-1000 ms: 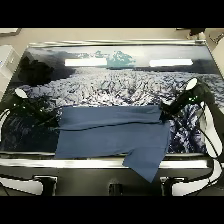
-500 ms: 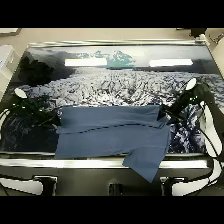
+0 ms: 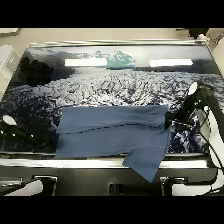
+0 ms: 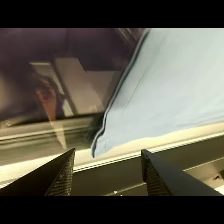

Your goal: Fold the clothes and pants, and hang the long-sleeved shirts on hangers.

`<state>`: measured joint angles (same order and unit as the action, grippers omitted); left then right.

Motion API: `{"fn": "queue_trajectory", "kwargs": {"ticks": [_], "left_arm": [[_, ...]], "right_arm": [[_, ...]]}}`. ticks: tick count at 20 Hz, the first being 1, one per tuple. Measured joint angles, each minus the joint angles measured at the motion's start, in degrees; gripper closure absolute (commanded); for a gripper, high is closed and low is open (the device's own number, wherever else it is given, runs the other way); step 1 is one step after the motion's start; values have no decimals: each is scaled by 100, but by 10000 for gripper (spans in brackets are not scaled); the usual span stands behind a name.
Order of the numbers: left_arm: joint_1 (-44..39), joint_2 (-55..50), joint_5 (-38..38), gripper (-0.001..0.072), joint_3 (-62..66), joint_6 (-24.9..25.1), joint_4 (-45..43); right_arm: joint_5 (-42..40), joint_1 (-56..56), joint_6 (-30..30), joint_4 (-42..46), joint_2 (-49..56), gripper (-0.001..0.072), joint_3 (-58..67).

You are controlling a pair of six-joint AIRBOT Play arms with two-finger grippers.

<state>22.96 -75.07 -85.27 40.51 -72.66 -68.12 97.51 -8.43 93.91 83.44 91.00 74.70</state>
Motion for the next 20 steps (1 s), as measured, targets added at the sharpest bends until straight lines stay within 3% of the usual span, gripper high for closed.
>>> {"fn": "queue_trajectory", "kwargs": {"ticks": [5,6,8,9,16,20], "left_arm": [[66,144,378,273,-778,337,374],[74,144,417,360,-831,356,422],[63,131,636,646,-905,396,535],[57,127,765,686,-927,398,562],[33,151,850,687,-979,457,723],[31,210,798,687,-979,481,734]], "right_arm": [[-4,0,-9,57,-166,122,-173],[-2,0,-26,59,-181,122,-186],[2,0,-26,59,-199,121,-199],[17,0,-26,70,-210,120,-210],[-341,-79,-289,160,-833,147,-1499],[-717,-769,-566,-533,-1029,152,-2485]]}}
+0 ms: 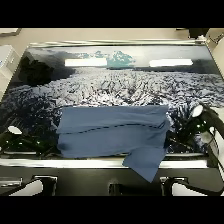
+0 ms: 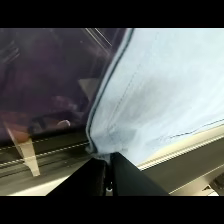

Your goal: Fold the clothes and pants, and hang the long-sleeved shirts on hangers.

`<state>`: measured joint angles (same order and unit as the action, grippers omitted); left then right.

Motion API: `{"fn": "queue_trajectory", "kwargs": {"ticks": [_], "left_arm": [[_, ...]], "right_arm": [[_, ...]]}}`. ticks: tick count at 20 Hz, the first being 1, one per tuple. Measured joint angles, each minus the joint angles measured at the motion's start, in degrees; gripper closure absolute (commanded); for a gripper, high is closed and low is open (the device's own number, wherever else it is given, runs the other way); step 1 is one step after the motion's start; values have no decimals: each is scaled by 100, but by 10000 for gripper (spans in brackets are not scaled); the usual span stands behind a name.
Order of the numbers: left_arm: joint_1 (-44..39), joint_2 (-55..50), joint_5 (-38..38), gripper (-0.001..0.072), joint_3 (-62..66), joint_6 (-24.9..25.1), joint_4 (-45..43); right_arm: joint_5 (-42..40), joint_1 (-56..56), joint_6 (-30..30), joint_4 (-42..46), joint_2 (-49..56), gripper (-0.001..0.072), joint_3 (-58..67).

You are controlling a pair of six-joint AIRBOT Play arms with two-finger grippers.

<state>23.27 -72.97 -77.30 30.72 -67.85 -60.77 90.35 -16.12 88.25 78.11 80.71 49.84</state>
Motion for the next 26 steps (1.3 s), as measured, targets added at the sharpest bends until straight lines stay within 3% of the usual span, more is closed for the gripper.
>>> {"fn": "queue_trajectory", "kwargs": {"ticks": [6,9,12,13,14,18,26], "left_arm": [[0,168,-188,686,0,83,22],[0,205,-234,687,0,83,24],[0,219,-262,686,0,57,28],[0,221,-264,686,0,57,31],[0,223,-264,686,0,46,33],[0,232,-269,687,17,37,39],[-142,354,-415,689,935,-46,284]], "right_arm": [[-428,-503,-385,-706,-66,164,-1036],[-518,-551,-553,-994,-140,210,-1397],[-785,-568,-603,-1102,-385,481,-1665],[-927,-568,-621,-1182,-479,611,-1711],[-1132,-568,-623,-1281,-584,678,-1744],[-1300,-573,-623,-1329,-1012,681,-1810],[-638,-468,-616,-1735,-1679,681,-1174]]}}
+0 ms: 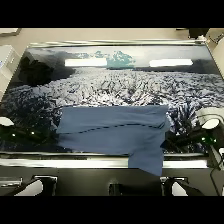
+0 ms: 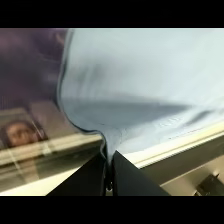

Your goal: Fold the clothes and pants, and hang the long-sleeved shirts on hangers.

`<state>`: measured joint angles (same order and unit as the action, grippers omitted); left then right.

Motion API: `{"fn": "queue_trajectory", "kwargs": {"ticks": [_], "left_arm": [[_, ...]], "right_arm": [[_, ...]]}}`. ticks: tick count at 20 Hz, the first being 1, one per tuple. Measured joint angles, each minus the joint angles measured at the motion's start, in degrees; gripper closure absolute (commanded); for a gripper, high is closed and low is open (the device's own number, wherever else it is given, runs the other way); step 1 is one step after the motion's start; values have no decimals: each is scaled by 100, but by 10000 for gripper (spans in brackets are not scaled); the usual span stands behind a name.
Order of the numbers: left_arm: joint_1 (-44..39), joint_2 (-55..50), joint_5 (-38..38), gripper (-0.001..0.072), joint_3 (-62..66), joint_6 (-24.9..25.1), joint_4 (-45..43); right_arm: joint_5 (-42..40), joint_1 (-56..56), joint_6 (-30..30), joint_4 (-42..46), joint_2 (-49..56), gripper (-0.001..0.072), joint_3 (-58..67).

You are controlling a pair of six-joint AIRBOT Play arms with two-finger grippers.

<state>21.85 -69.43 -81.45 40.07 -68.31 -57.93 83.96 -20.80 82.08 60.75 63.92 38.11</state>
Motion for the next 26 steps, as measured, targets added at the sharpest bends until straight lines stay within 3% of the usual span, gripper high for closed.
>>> {"fn": "queue_trajectory", "kwargs": {"ticks": [4,12,19,24,25,26], "left_arm": [[-380,-448,85,689,960,-201,52],[-616,-2170,146,689,3075,-896,79],[-717,-3156,192,688,3958,-1294,118],[-772,-3381,330,682,4065,-1379,116],[-793,-3418,319,629,4074,-1390,116],[-813,-3445,295,456,4076,-1399,118]], "right_arm": [[-332,468,133,-57,337,681,1025],[-953,763,605,-111,2317,681,3368],[-1777,785,651,-651,3042,679,3832],[-1733,785,713,-868,3445,677,3866],[-1694,785,713,-920,3493,669,3869],[-1657,785,719,-979,3523,602,3873]]}}
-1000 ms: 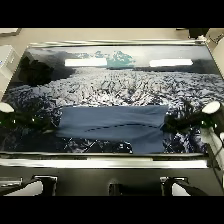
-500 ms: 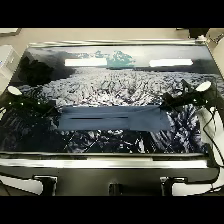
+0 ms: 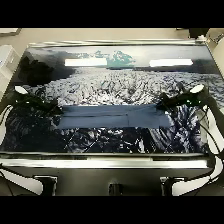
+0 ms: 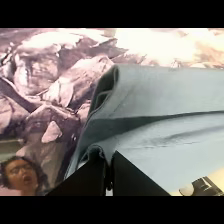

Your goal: Fold the clothes and pants, and hang the long-sleeved shirts on hangers.

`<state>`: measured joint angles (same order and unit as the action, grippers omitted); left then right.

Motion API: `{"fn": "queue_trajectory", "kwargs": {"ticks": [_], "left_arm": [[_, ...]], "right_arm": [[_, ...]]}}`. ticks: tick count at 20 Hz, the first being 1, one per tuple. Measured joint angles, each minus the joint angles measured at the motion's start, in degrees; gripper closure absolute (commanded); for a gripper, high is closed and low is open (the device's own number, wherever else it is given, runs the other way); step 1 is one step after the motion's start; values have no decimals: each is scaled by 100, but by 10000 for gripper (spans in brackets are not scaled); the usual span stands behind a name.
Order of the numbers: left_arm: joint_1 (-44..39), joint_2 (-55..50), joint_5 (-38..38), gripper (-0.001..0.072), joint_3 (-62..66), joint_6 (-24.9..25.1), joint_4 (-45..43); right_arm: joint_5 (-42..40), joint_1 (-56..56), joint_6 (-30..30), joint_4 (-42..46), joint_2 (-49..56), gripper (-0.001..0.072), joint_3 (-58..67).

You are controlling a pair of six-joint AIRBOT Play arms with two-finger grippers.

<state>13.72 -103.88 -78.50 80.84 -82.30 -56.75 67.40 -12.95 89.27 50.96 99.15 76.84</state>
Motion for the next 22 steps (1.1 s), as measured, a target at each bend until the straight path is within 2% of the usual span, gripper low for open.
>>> {"fn": "queue_trajectory", "kwargs": {"ticks": [1,3,4,9,13,17,18,20,21,22], "left_arm": [[-13,-24,-61,227,13,-4,-4],[20,-37,-247,74,107,-17,-17],[79,-26,-358,35,168,-20,-63],[675,494,-678,36,385,-90,-212],[898,1161,-844,36,413,-175,-225],[623,1784,-901,36,417,-221,-214],[487,1897,-918,36,417,-236,-212],[164,2055,-927,37,417,-249,-208],[-13,2096,-925,43,417,-262,-212],[-225,2129,-918,57,417,-269,-214]], "right_arm": [[26,-2,33,-70,20,490,9],[179,-81,28,-210,22,163,107],[295,-177,2,-243,9,58,197],[1235,-1174,-96,94,-24,1,457],[1311,-1574,-321,420,72,1,17],[1316,-1449,-907,-402,409,5,-339],[1296,-1346,-1036,-560,466,49,-374],[1086,-1086,-1239,-800,549,277,-417],[992,-960,-1294,-844,577,563,-420],[857,-828,-1342,-817,597,677,-393]]}}
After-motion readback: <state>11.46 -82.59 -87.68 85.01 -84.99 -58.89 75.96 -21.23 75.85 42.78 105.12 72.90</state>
